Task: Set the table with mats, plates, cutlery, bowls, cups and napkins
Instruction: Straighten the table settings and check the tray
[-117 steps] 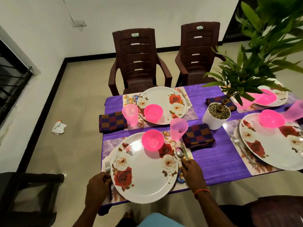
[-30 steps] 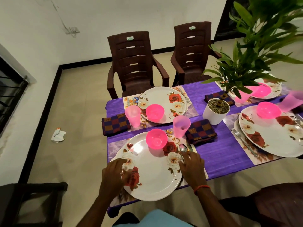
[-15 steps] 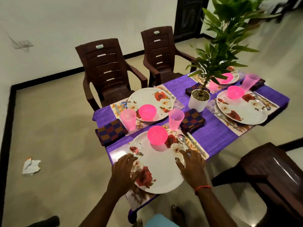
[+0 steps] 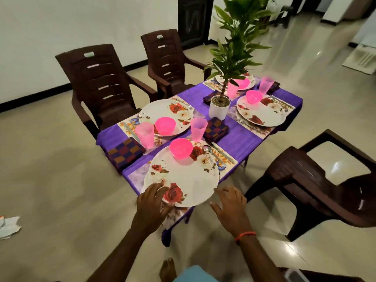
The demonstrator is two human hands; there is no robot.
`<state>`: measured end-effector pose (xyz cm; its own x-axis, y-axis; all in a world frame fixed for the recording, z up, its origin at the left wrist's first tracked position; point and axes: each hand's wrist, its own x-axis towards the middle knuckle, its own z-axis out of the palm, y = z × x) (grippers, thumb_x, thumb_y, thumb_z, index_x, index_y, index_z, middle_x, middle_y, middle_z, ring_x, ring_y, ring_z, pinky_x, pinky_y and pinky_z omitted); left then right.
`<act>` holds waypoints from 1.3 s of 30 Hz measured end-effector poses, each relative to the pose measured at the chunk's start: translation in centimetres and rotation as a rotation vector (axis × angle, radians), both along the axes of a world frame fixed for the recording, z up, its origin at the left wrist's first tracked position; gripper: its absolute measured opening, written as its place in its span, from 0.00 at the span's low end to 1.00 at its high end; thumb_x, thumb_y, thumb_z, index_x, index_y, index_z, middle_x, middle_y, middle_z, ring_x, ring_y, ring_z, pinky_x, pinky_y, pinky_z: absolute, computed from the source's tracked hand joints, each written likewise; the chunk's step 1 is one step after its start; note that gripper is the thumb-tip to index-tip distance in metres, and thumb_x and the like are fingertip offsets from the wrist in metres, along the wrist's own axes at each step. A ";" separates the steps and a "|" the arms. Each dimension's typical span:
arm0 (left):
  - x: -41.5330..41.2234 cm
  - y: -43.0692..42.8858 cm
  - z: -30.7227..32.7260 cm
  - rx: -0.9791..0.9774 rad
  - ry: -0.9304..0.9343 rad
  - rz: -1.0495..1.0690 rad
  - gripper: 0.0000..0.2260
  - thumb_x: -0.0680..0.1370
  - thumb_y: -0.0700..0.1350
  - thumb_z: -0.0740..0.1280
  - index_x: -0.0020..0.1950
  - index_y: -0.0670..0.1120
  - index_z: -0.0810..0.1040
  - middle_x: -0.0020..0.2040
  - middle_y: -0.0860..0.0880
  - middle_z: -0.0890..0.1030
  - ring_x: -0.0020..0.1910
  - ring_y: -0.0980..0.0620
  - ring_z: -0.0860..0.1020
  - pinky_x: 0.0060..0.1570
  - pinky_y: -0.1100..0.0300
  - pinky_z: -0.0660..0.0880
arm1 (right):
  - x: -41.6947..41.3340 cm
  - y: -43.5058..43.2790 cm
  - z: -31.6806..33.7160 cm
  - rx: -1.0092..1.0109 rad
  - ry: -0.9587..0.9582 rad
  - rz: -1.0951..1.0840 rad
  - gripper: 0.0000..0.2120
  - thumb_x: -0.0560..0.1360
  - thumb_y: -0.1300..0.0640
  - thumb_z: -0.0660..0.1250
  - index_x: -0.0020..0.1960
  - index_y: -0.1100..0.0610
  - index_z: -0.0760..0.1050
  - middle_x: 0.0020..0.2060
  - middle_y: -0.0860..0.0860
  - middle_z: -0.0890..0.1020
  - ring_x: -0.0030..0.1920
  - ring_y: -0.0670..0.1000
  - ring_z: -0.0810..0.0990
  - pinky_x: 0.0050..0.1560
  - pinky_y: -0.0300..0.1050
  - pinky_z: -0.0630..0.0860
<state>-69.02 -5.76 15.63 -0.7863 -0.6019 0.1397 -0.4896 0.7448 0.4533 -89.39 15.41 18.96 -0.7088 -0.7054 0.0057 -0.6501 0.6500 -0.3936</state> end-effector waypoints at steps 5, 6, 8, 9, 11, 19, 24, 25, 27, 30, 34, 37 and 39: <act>2.1 3.1 0.5 -0.045 -0.025 -0.020 0.29 0.78 0.67 0.57 0.72 0.51 0.74 0.73 0.50 0.74 0.73 0.46 0.71 0.62 0.42 0.72 | 2.5 2.5 0.6 -0.024 0.027 0.023 0.21 0.76 0.40 0.67 0.68 0.42 0.74 0.61 0.46 0.72 0.67 0.50 0.65 0.64 0.47 0.60; 2.7 4.0 0.6 -0.054 -0.025 -0.026 0.28 0.78 0.66 0.59 0.72 0.52 0.74 0.73 0.50 0.74 0.73 0.46 0.71 0.62 0.42 0.72 | 3.2 3.3 0.8 -0.027 0.024 0.027 0.21 0.76 0.40 0.67 0.68 0.43 0.74 0.61 0.46 0.72 0.67 0.50 0.65 0.64 0.48 0.61; 3.7 5.8 0.9 -0.063 -0.014 -0.028 0.26 0.78 0.65 0.59 0.70 0.53 0.74 0.73 0.51 0.73 0.74 0.47 0.70 0.63 0.43 0.71 | 4.5 4.9 0.8 -0.029 0.030 0.034 0.21 0.76 0.41 0.67 0.67 0.43 0.74 0.60 0.46 0.72 0.66 0.50 0.65 0.63 0.48 0.61; 4.3 6.7 1.0 -0.073 -0.009 -0.030 0.25 0.79 0.66 0.58 0.70 0.54 0.74 0.72 0.52 0.73 0.74 0.48 0.69 0.63 0.44 0.71 | 5.2 5.7 0.6 -0.042 0.041 0.030 0.21 0.75 0.41 0.68 0.66 0.43 0.75 0.60 0.46 0.73 0.66 0.50 0.66 0.62 0.48 0.61; 5.4 8.9 1.0 -0.077 -0.006 -0.039 0.26 0.79 0.69 0.56 0.70 0.56 0.73 0.73 0.54 0.73 0.75 0.50 0.68 0.63 0.46 0.70 | 6.6 7.7 0.1 -0.071 0.053 0.001 0.20 0.74 0.40 0.67 0.64 0.43 0.76 0.59 0.46 0.74 0.64 0.51 0.69 0.60 0.48 0.63; 9.1 16.5 2.1 -0.096 -0.008 -0.113 0.24 0.79 0.67 0.59 0.71 0.57 0.72 0.74 0.54 0.71 0.76 0.51 0.67 0.67 0.47 0.69 | 11.2 15.3 0.3 -0.037 0.024 -0.080 0.20 0.76 0.36 0.62 0.66 0.40 0.73 0.62 0.43 0.72 0.67 0.48 0.65 0.62 0.48 0.63; 11.4 19.4 3.0 -0.113 -0.001 -0.150 0.27 0.80 0.69 0.56 0.72 0.56 0.72 0.76 0.55 0.70 0.78 0.52 0.65 0.68 0.49 0.66 | 14.1 19.4 1.0 -0.058 0.051 -0.089 0.27 0.74 0.32 0.54 0.68 0.41 0.73 0.62 0.44 0.72 0.68 0.48 0.64 0.64 0.48 0.60; 11.8 19.9 3.1 -0.107 -0.011 -0.152 0.27 0.80 0.69 0.55 0.72 0.56 0.72 0.76 0.55 0.69 0.78 0.52 0.64 0.69 0.49 0.65 | 14.6 20.2 1.1 -0.064 0.053 -0.092 0.27 0.74 0.32 0.54 0.68 0.41 0.73 0.62 0.44 0.72 0.68 0.48 0.64 0.65 0.48 0.60; 12.7 21.5 3.3 -0.095 -0.024 -0.171 0.29 0.79 0.70 0.54 0.73 0.56 0.71 0.77 0.55 0.68 0.80 0.53 0.61 0.71 0.50 0.61 | 16.0 22.2 1.6 -0.066 0.063 -0.100 0.27 0.74 0.32 0.54 0.68 0.41 0.72 0.62 0.44 0.73 0.67 0.49 0.65 0.65 0.49 0.61; 14.2 24.6 3.7 -0.055 -0.033 -0.205 0.30 0.78 0.70 0.53 0.74 0.56 0.70 0.78 0.56 0.66 0.80 0.54 0.57 0.70 0.54 0.56 | 18.3 25.8 2.4 -0.035 0.052 -0.126 0.24 0.76 0.34 0.60 0.70 0.41 0.71 0.64 0.45 0.72 0.68 0.50 0.65 0.66 0.50 0.61; 17.1 29.9 3.3 -0.035 -0.034 -0.275 0.30 0.78 0.70 0.54 0.75 0.57 0.68 0.79 0.55 0.65 0.81 0.53 0.57 0.72 0.51 0.56 | 22.6 32.0 2.6 -0.022 0.049 -0.161 0.26 0.76 0.32 0.57 0.69 0.42 0.72 0.64 0.46 0.73 0.69 0.52 0.66 0.64 0.50 0.64; 18.9 34.2 2.6 0.001 -0.009 -0.292 0.30 0.78 0.70 0.54 0.75 0.56 0.69 0.79 0.53 0.66 0.80 0.51 0.59 0.71 0.49 0.59 | 25.9 36.3 2.5 0.001 0.034 -0.178 0.29 0.74 0.30 0.52 0.68 0.42 0.73 0.63 0.46 0.74 0.69 0.54 0.67 0.64 0.50 0.63; 20.1 37.7 2.2 0.041 -0.029 -0.304 0.30 0.78 0.70 0.54 0.74 0.56 0.70 0.79 0.53 0.66 0.81 0.51 0.58 0.72 0.48 0.59 | 28.3 39.6 2.7 0.028 0.008 -0.174 0.31 0.73 0.29 0.50 0.69 0.41 0.72 0.64 0.45 0.74 0.70 0.52 0.65 0.65 0.48 0.60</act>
